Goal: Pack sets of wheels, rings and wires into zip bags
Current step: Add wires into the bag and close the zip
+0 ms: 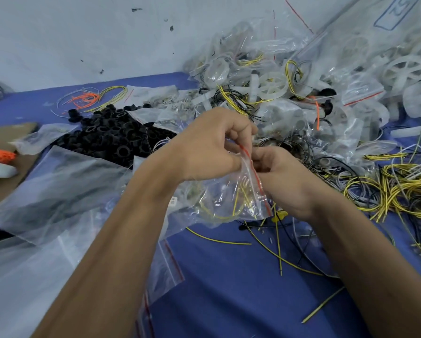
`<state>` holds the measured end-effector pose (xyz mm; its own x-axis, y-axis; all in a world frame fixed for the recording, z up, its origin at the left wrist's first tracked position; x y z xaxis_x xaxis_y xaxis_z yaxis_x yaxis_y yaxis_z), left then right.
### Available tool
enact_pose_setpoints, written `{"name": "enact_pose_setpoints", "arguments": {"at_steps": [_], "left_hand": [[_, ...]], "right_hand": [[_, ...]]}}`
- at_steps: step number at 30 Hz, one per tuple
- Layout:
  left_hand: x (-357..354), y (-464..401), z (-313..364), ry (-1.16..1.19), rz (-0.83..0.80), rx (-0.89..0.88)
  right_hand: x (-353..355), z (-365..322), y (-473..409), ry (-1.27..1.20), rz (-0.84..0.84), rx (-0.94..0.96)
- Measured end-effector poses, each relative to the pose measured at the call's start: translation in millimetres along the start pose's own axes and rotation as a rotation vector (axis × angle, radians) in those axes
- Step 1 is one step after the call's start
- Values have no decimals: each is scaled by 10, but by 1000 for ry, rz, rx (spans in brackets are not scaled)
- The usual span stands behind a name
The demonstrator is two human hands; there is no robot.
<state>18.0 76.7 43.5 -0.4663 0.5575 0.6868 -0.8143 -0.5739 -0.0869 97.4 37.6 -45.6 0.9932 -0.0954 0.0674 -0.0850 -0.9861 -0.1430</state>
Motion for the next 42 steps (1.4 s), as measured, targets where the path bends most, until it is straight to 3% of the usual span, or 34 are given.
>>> {"name": "enact_pose_setpoints", "arguments": {"at_steps": [2, 5, 12, 15, 18, 20, 24, 28, 34, 36, 39, 42], "left_hand": [[-4, 6, 20, -1, 7, 6], [-22, 16, 65, 11, 6, -2], [-25, 20, 136, 44, 21, -53], [-61, -1, 99, 38, 11, -54], [-25, -18, 47, 59, 38, -47], [9, -17, 51, 75, 70, -58], [78, 1, 83, 112, 135, -96], [165, -10, 25, 153, 202, -93], [125, -43, -49, 186, 298, -97], [35, -78, -141, 203, 358, -52], [-117, -134, -306, 228, 420, 40], [-221, -157, -445, 225, 425, 110]], "right_hand": [[-24, -25, 19, 77, -100, 19], [-31, -105, 26, 211, -113, 102], [-52, -123, -45, 260, 142, 239], [-107, -73, -23, 197, 30, 230], [-214, -136, 11, 253, -171, 253], [-255, -198, 14, 336, -209, 291], [-146, -273, 24, 661, -52, 369], [-41, -309, 11, 742, 80, 408], [-227, -150, -7, 594, -168, 312], [-131, -195, -14, 618, -99, 347], [108, -309, -2, 811, 130, 394], [448, -342, 66, 894, 409, 312]]}}
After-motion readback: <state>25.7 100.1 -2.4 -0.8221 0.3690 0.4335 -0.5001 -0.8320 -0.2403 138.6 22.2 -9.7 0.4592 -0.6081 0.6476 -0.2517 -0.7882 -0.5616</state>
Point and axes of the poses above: each hand's wrist, its own y-axis away from the middle knuckle, its own x-axis out of the back of the hand, z = x × y, the point moved 9 cm from there along -y, towards the middle knuckle, and after that the axes turned 6 degrees about x, right-handed, at the moved point
